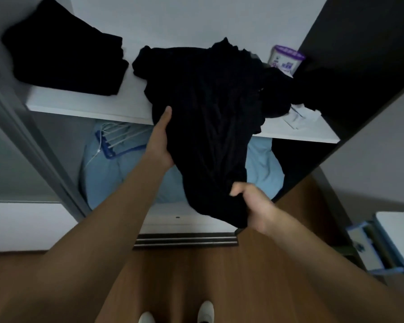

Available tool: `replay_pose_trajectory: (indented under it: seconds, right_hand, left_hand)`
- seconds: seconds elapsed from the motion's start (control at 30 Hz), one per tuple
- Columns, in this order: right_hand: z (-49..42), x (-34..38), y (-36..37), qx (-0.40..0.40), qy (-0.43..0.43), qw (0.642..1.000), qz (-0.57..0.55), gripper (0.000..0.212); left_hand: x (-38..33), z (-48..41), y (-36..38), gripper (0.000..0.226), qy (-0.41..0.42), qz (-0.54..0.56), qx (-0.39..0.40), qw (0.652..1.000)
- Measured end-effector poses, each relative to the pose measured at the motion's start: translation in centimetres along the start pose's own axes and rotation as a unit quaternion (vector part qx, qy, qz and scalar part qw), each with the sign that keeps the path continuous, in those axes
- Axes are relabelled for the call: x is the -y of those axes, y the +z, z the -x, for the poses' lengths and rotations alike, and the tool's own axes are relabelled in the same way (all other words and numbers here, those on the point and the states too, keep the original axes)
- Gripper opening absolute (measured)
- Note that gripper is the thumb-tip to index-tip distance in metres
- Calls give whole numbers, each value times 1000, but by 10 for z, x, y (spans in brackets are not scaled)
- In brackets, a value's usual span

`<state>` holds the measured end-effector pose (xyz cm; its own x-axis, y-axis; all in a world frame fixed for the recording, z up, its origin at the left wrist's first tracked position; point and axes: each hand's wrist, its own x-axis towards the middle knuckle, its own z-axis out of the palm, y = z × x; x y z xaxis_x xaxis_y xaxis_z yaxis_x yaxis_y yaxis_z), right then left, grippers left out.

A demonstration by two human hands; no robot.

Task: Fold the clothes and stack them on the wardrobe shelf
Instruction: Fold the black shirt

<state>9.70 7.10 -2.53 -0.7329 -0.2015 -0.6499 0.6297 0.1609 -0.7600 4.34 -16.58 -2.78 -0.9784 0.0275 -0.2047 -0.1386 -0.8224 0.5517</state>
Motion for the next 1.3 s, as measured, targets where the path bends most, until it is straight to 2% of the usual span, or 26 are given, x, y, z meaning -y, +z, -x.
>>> replay_pose_trajectory:
  seconds: [0.07, 0.13, 0.23, 0.33, 0.43, 0.5, 0.6, 0.73, 0.8, 0.87, 0.9, 0.93, 0.97, 1.03, 1.13, 1.2, 1.27, 1.3]
  right_hand:
    - [-1, -18, -5, -23, -27, 985, 170, 8]
    - [-11, -32, -18, -19, -35, 962, 270, 9]
    - [-28, -35, -41, -13, -73, 932, 355, 13]
    - [-34, -21, -61, -57, -154, 923, 348, 36]
    - [-31, -5, -75, -45, -279, 916, 286, 55]
    - [-25, 2, -76, 1, -358, 883, 305, 65]
    - [-12, 0, -61, 145, -413, 831, 343, 79]
    - [4, -15, -35, 321, -379, 784, 373, 91]
    - [11, -21, -23, 372, -349, 774, 375, 90]
    - [14, -27, -11, 381, -319, 776, 390, 73]
    - [15, -30, -7, 375, -302, 772, 414, 57]
    - [15, -33, -3, 368, -283, 764, 449, 41]
    - [15, -36, 0, 365, -260, 752, 483, 34]
    - [17, -41, 5, 368, -219, 728, 536, 40]
    - [29, -38, 15, 382, -196, 733, 527, 28]
    - [40, -36, 28, 384, -185, 750, 505, 27]
    - [48, -35, 45, 381, -183, 768, 482, 24]
    - [50, -34, 55, 368, -195, 776, 474, 22]
  left_hand:
    - [-1, 10, 4, 47, 16, -37, -62, 997]
    - [1, 27, 7, 31, 14, -101, -100, 990]
    - [10, 58, 13, 14, -36, -213, -75, 973]
    - [26, 87, 22, 9, -72, -343, -52, 935]
    - [44, 112, 24, 13, -94, -414, -45, 904]
    - [51, 129, 24, 20, -104, -447, -48, 887]
    - [59, 152, 24, 23, -114, -478, -79, 867]
    - [67, 174, 32, 24, -86, -489, -91, 864]
    - [68, 183, 39, 25, -50, -489, -90, 866]
    - [62, 190, 42, 25, -17, -487, -101, 867]
    - [57, 194, 43, 23, -6, -492, -104, 865]
    - [52, 198, 44, 22, 0, -502, -106, 858]
    - [46, 202, 43, 20, 2, -521, -112, 846]
    - [34, 210, 38, 14, 9, -564, -151, 811]
    - [17, 221, 19, 16, 43, -621, -223, 750]
    - [10, 230, 3, 9, 59, -636, -238, 732]
    - [4, 239, -13, 13, 82, -628, -258, 729]
    - [0, 244, -21, 7, 94, -619, -276, 730]
